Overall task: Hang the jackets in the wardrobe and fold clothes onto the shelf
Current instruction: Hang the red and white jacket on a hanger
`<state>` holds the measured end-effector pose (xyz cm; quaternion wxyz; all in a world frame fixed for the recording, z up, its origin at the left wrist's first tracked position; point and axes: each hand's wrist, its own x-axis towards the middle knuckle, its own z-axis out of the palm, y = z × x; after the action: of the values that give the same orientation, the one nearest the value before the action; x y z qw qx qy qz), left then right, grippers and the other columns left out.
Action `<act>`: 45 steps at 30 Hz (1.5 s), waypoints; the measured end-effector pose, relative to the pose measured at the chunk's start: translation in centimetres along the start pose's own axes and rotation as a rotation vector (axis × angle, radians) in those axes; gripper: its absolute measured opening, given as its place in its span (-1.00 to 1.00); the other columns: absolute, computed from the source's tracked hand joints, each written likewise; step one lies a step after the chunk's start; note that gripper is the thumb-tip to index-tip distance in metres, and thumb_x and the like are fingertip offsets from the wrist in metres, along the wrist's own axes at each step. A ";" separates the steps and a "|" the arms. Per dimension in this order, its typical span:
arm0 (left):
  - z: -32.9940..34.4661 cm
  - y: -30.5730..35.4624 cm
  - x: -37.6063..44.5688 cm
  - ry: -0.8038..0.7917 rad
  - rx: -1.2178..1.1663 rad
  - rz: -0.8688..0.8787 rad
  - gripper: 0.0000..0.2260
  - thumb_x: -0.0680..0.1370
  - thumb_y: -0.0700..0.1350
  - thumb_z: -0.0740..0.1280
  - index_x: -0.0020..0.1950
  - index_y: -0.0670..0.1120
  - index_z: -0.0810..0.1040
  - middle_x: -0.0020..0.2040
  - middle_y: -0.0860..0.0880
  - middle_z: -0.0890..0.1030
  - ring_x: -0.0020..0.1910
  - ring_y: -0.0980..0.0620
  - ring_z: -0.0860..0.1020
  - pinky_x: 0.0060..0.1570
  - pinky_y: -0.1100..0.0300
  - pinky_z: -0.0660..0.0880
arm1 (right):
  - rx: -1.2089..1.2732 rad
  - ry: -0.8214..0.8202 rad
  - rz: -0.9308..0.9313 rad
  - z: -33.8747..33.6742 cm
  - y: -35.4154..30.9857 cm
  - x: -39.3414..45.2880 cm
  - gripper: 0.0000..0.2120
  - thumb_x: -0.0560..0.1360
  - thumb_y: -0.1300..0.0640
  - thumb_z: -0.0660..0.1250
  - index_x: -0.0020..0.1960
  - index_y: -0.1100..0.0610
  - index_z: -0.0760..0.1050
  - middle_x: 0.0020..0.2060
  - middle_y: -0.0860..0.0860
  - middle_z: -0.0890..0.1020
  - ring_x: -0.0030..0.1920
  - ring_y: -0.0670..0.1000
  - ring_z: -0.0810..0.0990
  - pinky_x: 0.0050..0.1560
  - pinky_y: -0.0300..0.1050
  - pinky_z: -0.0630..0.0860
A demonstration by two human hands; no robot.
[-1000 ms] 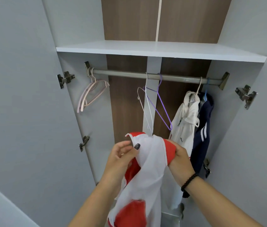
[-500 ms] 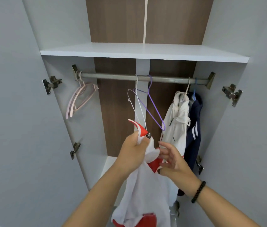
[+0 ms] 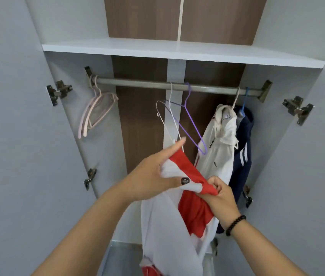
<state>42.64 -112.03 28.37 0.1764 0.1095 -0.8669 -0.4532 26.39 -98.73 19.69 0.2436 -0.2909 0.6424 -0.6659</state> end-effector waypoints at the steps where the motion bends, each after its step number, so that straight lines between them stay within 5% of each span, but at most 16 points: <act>1: -0.3 -1.2 -0.1 -0.004 0.223 -0.034 -0.32 0.37 0.18 0.48 0.41 0.41 0.27 0.29 0.43 0.43 0.27 0.43 0.39 0.19 0.52 0.32 | -0.006 0.027 -0.016 0.2 0.1 0.5 -0.62 0.38 0.50 0.40 -0.33 0.17 0.27 -0.42 0.03 0.29 -0.42 -0.14 0.25 -0.45 -0.35 0.23; 4: -0.3 -3.7 -0.1 0.090 0.454 -0.130 -0.91 0.46 0.03 0.46 -0.06 0.09 0.67 -0.20 0.19 0.61 -0.18 0.19 0.57 -0.17 0.31 0.42 | -0.047 0.002 -0.042 1.0 0.2 2.0 -0.60 0.37 0.46 0.41 -0.35 0.11 0.26 -0.47 -0.05 0.29 -0.44 -0.15 0.22 -0.47 -0.34 0.20; 7: -0.4 -5.8 0.6 0.244 0.456 -0.163 -0.68 0.55 0.02 0.35 -0.40 0.04 0.42 -0.37 0.05 0.44 -0.39 0.11 0.42 -0.35 0.27 0.28 | -0.138 -0.171 -0.089 1.7 0.0 3.3 -0.59 0.31 0.38 0.52 -0.34 0.12 0.28 -0.50 -0.09 0.31 -0.44 -0.12 0.25 -0.43 -0.29 0.24; 11: -1.4 -7.0 2.8 0.374 0.395 -0.237 -0.57 0.57 0.17 0.26 -0.41 -0.05 0.44 -0.29 0.10 0.45 -0.34 0.14 0.44 -0.34 0.38 0.29 | -0.202 -0.554 -0.002 1.3 -1.4 5.8 -0.73 0.31 0.21 0.55 -0.27 0.16 0.44 -0.46 -0.10 0.54 -0.41 -0.14 0.45 -0.35 -0.29 0.40; 13: -1.7 -7.4 4.2 0.419 0.327 -0.324 -0.47 0.57 0.23 0.21 -0.46 -0.08 0.27 -0.52 0.12 0.33 -0.50 0.10 0.32 -0.45 0.32 0.23 | -0.175 -0.633 0.033 0.8 -2.9 7.7 -0.79 0.30 0.13 0.51 -0.22 0.20 0.53 -0.33 0.02 0.67 -0.30 -0.06 0.62 -0.23 -0.24 0.52; 16: -1.8 -8.3 6.4 0.385 0.271 -0.405 -0.44 0.58 0.23 0.20 -0.49 -0.03 0.10 -0.63 0.07 0.20 -0.56 0.09 0.21 -0.49 0.27 0.18 | -0.063 -0.497 0.024 -0.1 -5.1 11.8 -0.95 0.43 0.24 0.40 -0.17 0.22 0.55 -0.23 0.18 0.70 -0.19 0.11 0.70 -0.21 -0.19 0.60; 22: -1.4 -9.6 9.5 0.405 0.093 -0.551 -0.38 0.55 0.24 0.25 -0.55 -0.03 0.06 -0.57 0.10 0.10 -0.54 0.10 0.12 -0.49 0.30 0.15 | -0.093 -0.151 0.061 -1.7 -5.4 21.8 -0.91 0.51 0.32 0.34 -0.08 0.16 0.53 -0.21 0.11 0.67 -0.23 0.02 0.69 -0.28 -0.16 0.62; 26: -2.7 -10.0 9.0 0.452 0.124 -0.776 -0.37 0.56 0.27 0.21 -0.52 -0.05 0.03 -0.56 0.07 0.10 -0.57 0.11 0.11 -0.57 0.30 0.12 | -0.327 -0.069 0.112 -1.3 -3.0 28.0 -0.71 0.45 0.20 0.41 0.15 0.15 0.47 -0.02 0.08 0.62 0.01 0.08 0.61 0.09 0.08 0.57; 29: -3.8 -9.7 7.5 0.524 0.045 -0.807 -0.43 0.53 0.25 0.29 -0.49 -0.02 0.11 -0.51 0.05 0.17 -0.50 0.09 0.17 -0.43 0.20 0.16 | -0.454 -0.069 0.136 0.2 -1.7 32.1 -0.49 0.40 0.12 0.47 0.29 0.15 0.40 0.14 0.11 0.54 0.12 0.15 0.55 0.17 0.15 0.52; 32: -4.9 -8.8 5.5 0.605 -0.126 -0.802 -0.51 0.41 0.23 0.44 -0.35 -0.18 0.44 -0.39 -0.07 0.42 -0.37 0.03 0.39 -0.29 0.21 0.34 | -0.374 -0.092 0.170 2.6 -1.0 35.2 -0.40 0.39 0.18 0.48 0.37 0.18 0.35 0.19 0.18 0.52 0.04 0.17 0.60 0.03 0.14 0.60; 35: -5.3 -8.5 3.6 0.750 -0.186 -0.834 -0.58 0.44 0.18 0.45 -0.27 -0.19 0.54 -0.34 -0.11 0.50 -0.32 0.01 0.44 -0.26 0.19 0.37 | -0.411 -0.030 0.117 4.3 -0.5 36.9 -0.52 0.43 0.21 0.44 0.31 0.19 0.40 0.08 0.23 0.60 -0.16 0.17 0.64 -0.10 0.09 0.62; 41: -4.9 -8.2 0.5 0.927 -0.308 -0.807 -0.61 0.50 0.14 0.40 -0.20 -0.21 0.53 -0.31 -0.15 0.43 -0.29 -0.04 0.36 -0.25 0.12 0.28 | -0.622 0.043 -0.050 5.2 -2.1 38.0 -0.72 0.59 0.18 0.17 0.15 0.25 0.58 0.09 0.29 0.60 0.12 0.29 0.55 0.20 0.12 0.47; 45: -4.8 -8.7 -0.3 0.926 -0.398 -0.778 -0.66 0.47 0.01 0.46 -0.46 -0.09 0.55 -0.44 -0.06 0.52 -0.46 0.02 0.45 -0.43 0.28 0.35 | -0.618 0.112 -0.124 4.4 -3.6 36.6 -0.72 0.57 0.23 0.15 0.10 0.26 0.61 0.14 0.30 0.58 0.17 0.32 0.51 0.21 0.10 0.43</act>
<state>45.14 -120.47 23.66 0.3725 0.5660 -0.4967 -0.5424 3.64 -127.21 26.03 0.0669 -0.3524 0.8079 -0.4677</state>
